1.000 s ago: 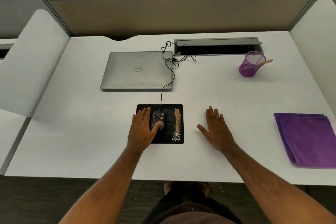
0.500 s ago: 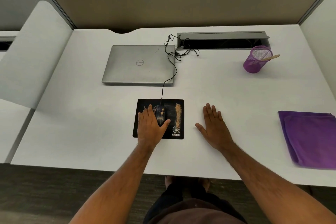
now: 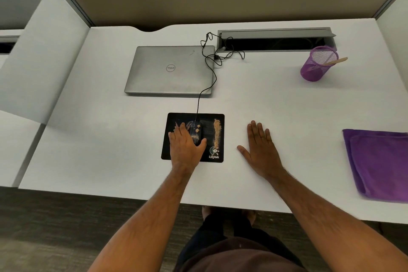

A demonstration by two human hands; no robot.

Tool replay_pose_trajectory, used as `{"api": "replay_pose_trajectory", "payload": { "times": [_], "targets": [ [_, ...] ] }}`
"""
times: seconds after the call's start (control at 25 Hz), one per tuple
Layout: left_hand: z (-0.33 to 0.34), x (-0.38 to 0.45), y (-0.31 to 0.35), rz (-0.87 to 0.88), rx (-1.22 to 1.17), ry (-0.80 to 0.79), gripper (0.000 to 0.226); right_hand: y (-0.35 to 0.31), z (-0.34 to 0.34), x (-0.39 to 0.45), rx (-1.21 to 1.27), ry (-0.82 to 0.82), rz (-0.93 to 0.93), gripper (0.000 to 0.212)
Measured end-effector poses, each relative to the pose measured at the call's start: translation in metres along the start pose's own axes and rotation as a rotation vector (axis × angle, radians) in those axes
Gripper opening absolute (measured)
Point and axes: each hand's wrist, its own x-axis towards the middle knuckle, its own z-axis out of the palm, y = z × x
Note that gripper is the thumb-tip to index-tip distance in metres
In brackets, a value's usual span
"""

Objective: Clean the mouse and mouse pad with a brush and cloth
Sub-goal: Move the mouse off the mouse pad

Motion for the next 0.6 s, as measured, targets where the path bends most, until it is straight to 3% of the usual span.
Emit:
{"api": "replay_pose_trajectory", "payload": {
  "times": [0.6],
  "targets": [
    [-0.0016, 0.0025, 0.0006, -0.076, -0.026, 0.111, 0.086, 0.0011, 0.0021, 0.0, 0.006, 0.006, -0.006, 0.085]
  ]
}}
